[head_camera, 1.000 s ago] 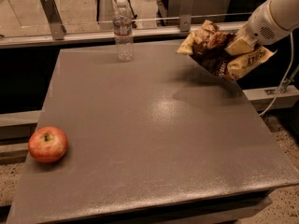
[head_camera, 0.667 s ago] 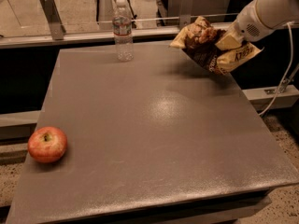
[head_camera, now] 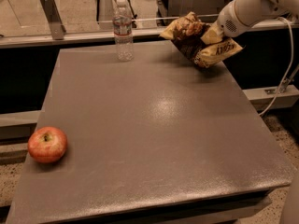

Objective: Move brown chip bag near water bottle

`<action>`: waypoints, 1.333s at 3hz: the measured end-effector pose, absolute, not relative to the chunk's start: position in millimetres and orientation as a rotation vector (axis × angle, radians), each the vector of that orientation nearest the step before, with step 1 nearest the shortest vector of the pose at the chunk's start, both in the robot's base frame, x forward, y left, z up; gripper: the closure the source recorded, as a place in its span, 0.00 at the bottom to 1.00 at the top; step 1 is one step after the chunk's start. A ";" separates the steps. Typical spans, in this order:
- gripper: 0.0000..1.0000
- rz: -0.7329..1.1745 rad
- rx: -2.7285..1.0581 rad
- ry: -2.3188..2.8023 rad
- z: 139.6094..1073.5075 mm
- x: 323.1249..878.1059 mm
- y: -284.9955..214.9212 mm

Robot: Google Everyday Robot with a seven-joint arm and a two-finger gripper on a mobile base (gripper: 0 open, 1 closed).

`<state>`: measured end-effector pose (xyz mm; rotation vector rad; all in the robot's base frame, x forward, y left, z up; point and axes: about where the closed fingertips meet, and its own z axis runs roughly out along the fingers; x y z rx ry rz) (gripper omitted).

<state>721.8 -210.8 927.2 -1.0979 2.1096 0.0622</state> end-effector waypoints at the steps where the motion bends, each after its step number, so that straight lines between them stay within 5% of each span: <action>1: 1.00 0.096 -1.076 2.116 922.5 736.0 -194.5; 4: 1.00 0.223 -1.119 2.108 900.5 741.9 -153.8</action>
Offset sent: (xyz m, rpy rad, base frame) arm 0.0255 0.0446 -0.0126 0.0777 0.0413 0.0175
